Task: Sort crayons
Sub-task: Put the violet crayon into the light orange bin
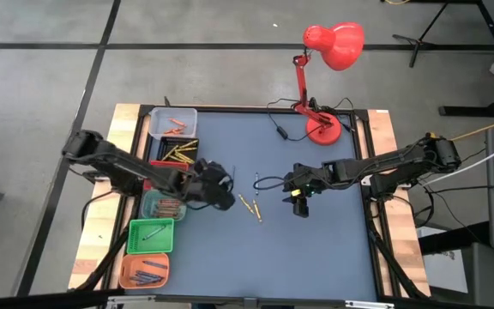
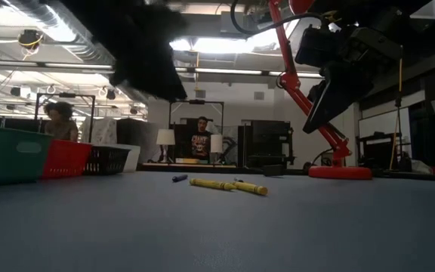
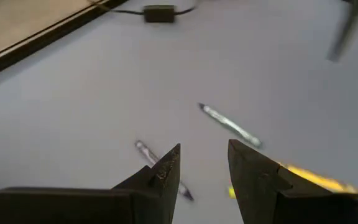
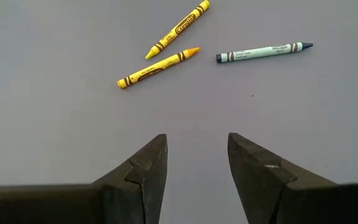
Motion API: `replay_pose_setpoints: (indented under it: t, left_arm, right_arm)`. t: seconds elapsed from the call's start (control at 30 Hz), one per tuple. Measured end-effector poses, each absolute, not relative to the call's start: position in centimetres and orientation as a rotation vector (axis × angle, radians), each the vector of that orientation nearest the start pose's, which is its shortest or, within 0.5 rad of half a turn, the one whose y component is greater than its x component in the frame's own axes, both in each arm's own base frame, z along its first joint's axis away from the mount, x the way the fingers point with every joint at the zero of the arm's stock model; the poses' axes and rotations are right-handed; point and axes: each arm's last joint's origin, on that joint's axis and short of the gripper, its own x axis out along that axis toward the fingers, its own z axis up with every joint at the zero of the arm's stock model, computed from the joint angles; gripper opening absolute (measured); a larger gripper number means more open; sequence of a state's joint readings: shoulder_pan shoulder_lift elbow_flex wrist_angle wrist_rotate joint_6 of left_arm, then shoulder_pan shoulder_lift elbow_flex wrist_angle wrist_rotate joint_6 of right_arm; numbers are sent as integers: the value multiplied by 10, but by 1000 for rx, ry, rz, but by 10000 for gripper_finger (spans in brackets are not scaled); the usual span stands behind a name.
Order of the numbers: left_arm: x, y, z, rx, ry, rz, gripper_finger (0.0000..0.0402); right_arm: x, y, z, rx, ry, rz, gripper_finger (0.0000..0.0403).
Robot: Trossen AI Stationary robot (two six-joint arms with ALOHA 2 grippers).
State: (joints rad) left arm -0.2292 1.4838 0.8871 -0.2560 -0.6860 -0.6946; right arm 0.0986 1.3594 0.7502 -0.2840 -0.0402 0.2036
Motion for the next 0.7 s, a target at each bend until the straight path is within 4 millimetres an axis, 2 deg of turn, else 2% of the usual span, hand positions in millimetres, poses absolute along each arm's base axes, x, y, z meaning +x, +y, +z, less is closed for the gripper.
replay_pose_setpoints:
  t: [0.37, 0.7]
  left_arm:
    - [321, -8, 152, -322, 644, 817, 118]
    - [327, 7, 113, -372, 745, 863, 118]
  right_arm:
    - [259, 27, 195, 163, 904, 38, 168]
    - [259, 27, 195, 163, 904, 38, 168]
